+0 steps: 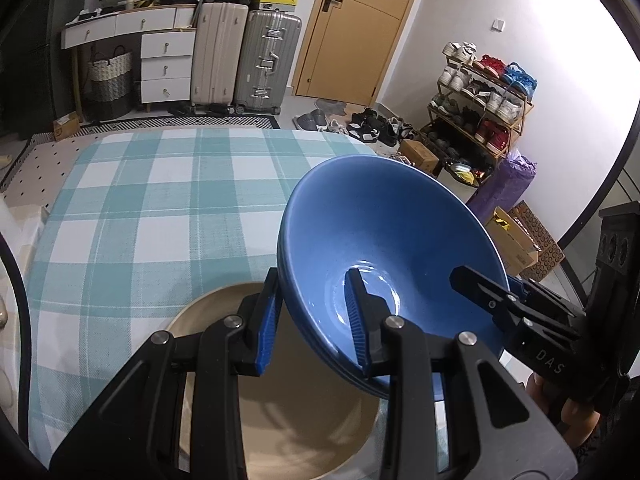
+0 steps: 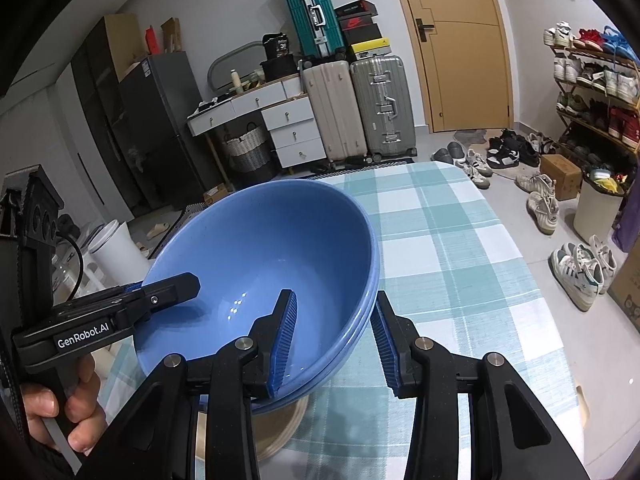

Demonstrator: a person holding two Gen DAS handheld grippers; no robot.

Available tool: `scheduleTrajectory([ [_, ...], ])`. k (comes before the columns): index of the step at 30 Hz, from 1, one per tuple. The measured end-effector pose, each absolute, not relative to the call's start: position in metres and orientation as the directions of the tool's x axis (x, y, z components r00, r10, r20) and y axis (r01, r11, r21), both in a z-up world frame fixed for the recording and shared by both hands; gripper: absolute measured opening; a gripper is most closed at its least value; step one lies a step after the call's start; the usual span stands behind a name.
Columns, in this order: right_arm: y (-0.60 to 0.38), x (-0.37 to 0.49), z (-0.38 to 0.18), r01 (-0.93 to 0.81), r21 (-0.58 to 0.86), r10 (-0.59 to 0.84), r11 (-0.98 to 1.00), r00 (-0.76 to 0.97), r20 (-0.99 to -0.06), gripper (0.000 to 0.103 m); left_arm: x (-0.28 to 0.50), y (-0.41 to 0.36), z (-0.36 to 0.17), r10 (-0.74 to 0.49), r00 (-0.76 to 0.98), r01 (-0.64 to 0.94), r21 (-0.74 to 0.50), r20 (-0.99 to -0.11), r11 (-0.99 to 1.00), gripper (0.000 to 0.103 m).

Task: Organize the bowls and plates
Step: 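Carry the nested blue bowls with both tools over the cream plate stack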

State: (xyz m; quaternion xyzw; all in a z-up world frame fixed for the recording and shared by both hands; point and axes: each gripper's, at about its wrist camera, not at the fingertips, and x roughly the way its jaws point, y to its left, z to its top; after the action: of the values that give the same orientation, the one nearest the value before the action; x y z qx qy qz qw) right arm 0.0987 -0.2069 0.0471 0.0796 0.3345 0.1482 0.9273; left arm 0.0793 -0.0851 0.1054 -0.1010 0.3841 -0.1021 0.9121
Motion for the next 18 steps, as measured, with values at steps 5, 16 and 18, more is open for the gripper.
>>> scheduleTrajectory([
  [5, -0.197, 0.095, 0.045, -0.233, 0.261, 0.346, 0.937, 0.725, -0.596, 0.04, 0.068, -0.075, 0.104, -0.245, 0.685, 0.088, -0.256, -0.686, 0.963, 0.028],
  [16, -0.165, 0.093, 0.04, -0.279, 0.257, 0.379, 0.925, 0.705, -0.599, 0.04, 0.053, -0.048, 0.102, -0.199, 0.689, 0.043, -0.234, -0.697, 0.971, 0.028],
  [18, -0.159, 0.094, 0.037, -0.291, 0.256, 0.387, 0.922, 0.697, -0.603, 0.04, 0.052, -0.042, 0.101, -0.188, 0.689, 0.026, -0.236, -0.699, 0.971, 0.028],
])
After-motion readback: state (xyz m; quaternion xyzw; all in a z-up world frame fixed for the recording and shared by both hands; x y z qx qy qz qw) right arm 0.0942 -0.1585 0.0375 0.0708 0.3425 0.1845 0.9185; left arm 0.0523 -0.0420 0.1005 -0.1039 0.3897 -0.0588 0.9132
